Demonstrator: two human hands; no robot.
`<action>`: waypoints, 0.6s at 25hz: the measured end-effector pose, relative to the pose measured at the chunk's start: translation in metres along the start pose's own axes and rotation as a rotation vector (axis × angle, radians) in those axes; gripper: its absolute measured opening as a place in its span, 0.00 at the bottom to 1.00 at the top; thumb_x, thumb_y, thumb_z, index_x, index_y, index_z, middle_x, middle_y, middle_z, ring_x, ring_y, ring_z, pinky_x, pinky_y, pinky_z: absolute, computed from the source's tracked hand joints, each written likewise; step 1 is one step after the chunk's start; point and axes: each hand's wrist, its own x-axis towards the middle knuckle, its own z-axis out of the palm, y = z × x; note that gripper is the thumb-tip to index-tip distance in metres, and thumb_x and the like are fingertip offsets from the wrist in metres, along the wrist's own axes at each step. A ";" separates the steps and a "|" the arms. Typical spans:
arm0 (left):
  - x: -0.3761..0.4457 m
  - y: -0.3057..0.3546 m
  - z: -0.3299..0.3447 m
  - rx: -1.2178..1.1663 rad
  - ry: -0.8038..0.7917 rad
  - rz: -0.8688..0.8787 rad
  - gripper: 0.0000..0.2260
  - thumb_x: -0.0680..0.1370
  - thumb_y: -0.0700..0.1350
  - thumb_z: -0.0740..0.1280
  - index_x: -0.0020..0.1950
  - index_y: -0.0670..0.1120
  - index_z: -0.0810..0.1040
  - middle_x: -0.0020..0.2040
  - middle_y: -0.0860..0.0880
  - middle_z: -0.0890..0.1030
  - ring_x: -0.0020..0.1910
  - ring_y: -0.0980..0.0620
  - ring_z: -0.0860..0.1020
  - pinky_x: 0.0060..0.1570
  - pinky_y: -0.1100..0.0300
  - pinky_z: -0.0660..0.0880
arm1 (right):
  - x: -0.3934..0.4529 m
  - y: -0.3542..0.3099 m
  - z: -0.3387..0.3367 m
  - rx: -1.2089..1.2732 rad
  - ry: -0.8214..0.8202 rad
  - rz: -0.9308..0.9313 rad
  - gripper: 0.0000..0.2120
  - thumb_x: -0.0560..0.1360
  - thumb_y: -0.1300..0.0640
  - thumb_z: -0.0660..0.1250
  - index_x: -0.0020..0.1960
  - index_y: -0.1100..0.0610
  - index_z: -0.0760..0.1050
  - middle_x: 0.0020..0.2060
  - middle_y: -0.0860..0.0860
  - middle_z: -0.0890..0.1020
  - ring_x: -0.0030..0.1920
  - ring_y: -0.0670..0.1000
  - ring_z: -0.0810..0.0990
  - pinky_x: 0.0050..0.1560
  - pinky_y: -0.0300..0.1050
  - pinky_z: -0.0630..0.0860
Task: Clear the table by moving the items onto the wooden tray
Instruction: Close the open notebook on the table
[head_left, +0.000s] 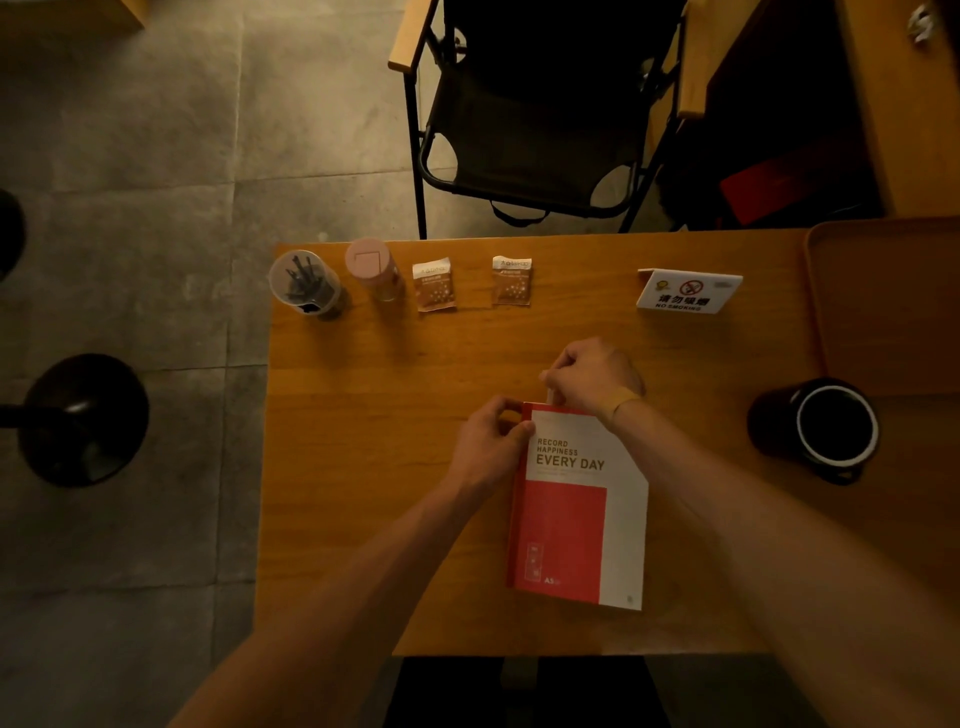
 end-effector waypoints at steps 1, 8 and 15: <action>0.000 0.000 0.001 0.012 0.007 0.012 0.08 0.80 0.44 0.64 0.59 0.48 0.74 0.49 0.48 0.82 0.45 0.54 0.83 0.42 0.54 0.83 | -0.001 -0.003 0.002 0.005 -0.003 0.003 0.06 0.74 0.50 0.69 0.40 0.50 0.79 0.39 0.50 0.84 0.45 0.52 0.83 0.49 0.54 0.81; -0.002 0.002 0.004 0.007 0.025 0.037 0.07 0.80 0.45 0.64 0.58 0.48 0.74 0.49 0.49 0.82 0.44 0.56 0.83 0.39 0.59 0.82 | -0.002 -0.015 0.008 0.076 0.028 0.035 0.12 0.74 0.51 0.70 0.32 0.51 0.78 0.32 0.48 0.83 0.37 0.50 0.82 0.44 0.50 0.81; -0.003 0.000 0.010 -0.002 0.073 0.038 0.04 0.80 0.44 0.64 0.54 0.50 0.73 0.46 0.52 0.81 0.41 0.57 0.83 0.36 0.63 0.81 | -0.011 -0.012 0.009 0.082 -0.001 0.033 0.11 0.74 0.49 0.69 0.35 0.51 0.80 0.34 0.48 0.84 0.39 0.51 0.83 0.44 0.50 0.81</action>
